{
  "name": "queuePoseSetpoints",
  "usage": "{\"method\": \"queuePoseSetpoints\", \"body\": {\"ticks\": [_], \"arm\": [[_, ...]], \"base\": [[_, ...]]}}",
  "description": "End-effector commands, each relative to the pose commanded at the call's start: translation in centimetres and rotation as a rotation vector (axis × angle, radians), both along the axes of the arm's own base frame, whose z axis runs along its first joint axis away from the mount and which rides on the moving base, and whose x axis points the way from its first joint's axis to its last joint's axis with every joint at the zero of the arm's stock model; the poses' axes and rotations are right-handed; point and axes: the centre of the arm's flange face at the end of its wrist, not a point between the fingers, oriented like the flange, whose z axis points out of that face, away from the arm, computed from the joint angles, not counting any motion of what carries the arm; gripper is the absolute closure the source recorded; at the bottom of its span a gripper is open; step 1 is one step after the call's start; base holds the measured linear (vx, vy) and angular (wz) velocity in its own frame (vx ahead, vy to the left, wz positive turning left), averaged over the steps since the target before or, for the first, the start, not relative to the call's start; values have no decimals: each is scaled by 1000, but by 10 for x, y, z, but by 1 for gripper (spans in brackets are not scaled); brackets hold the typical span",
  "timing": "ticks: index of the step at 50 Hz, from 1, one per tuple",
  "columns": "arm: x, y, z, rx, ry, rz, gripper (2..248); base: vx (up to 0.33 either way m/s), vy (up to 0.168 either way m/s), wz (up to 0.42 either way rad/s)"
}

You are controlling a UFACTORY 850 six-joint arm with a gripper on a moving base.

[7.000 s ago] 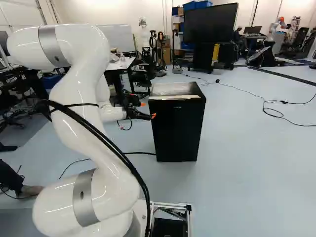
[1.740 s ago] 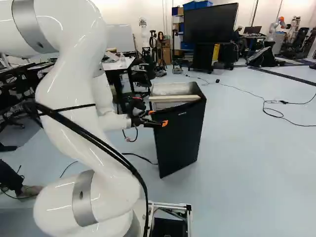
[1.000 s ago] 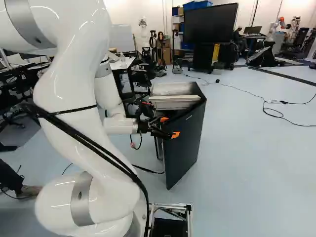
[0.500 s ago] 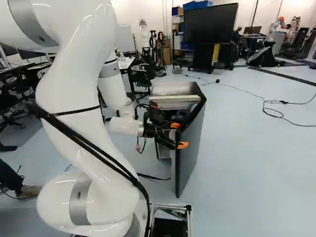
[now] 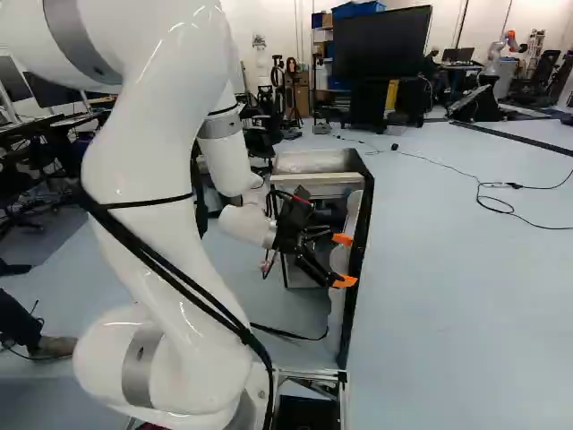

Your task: Open the fridge door

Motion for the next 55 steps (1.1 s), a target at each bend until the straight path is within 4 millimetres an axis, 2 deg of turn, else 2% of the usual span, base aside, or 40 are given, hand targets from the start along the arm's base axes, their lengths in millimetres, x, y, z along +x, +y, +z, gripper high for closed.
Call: {"method": "queuePoseSetpoints", "body": {"ticks": [9,26,55], "arm": [[11,-20,1,-1,-22,-75,3],[46,-55,3,-7,-79,-160,3],[92,-121,6,-24,-166,-287,3]], "base": [[0,0,0],[0,0,0],[0,0,0]]}}
